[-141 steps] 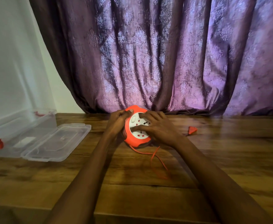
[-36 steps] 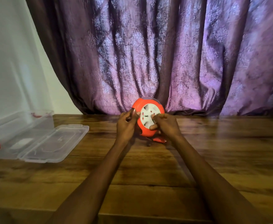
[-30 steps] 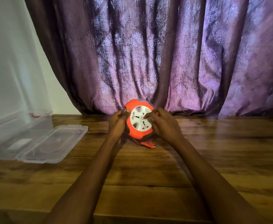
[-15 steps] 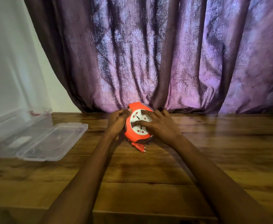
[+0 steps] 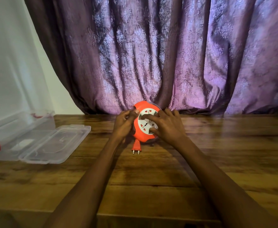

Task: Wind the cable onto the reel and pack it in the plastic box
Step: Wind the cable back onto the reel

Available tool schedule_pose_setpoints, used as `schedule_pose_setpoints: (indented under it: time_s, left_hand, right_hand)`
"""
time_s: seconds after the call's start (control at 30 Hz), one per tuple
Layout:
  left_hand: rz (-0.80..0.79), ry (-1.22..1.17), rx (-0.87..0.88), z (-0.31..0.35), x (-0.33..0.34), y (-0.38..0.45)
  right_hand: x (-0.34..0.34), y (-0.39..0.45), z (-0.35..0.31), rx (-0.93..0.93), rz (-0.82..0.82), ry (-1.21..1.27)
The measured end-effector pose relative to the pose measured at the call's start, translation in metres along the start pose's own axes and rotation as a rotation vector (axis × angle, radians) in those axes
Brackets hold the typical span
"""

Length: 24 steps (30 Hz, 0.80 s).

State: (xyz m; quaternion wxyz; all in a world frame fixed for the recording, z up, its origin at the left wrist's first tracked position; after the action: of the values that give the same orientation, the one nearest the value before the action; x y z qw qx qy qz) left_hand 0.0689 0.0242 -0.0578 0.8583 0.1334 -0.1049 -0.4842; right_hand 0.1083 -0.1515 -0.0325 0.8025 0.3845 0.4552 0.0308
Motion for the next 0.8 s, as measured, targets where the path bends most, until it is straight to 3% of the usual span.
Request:
schedule_pose_setpoints:
  time_s: [0.27,0.37,0.43,0.53,0.67,0.8]
  left_hand:
    - [-0.001,-0.046,-0.004,-0.002,-0.001,-0.002]
    - [0.037,-0.055,-0.009,-0.006,-0.003,0.002]
    - [0.065,-0.103,-0.045,-0.011,-0.005,0.003]
    - [0.038,-0.277,-0.152,-0.018,-0.004,0.001]
    - [0.01,-0.387,-0.262,-0.02,0.002,-0.004]
    - [0.008,-0.417,-0.306,-0.019,0.0,-0.007]
  right_hand:
    - [0.006,-0.001,0.002,0.023,-0.005,0.08]
    - [0.016,-0.003,0.013,0.043,0.01,0.41]
    - [0.02,-0.006,0.027,0.089,0.147,0.582]
    - [0.034,-0.016,0.042,0.314,0.216,0.823]
    - [0.056,-0.026,0.028,0.674,0.165,1.445]
    - [0.056,-0.025,0.022,0.775,0.111,1.548]
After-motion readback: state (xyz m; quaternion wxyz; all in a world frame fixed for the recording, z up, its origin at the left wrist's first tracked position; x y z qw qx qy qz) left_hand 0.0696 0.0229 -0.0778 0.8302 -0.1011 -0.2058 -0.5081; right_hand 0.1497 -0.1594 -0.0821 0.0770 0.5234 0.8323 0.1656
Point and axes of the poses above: each hand's wrist, its own y-axis towards the middle knuckle, its own x-axis out of the palm, z = x × y, the point moved 4 cm from there along y, towards the middle knuckle, and after that the axes turned 7 degrees about -x, right-handed, at the moved point
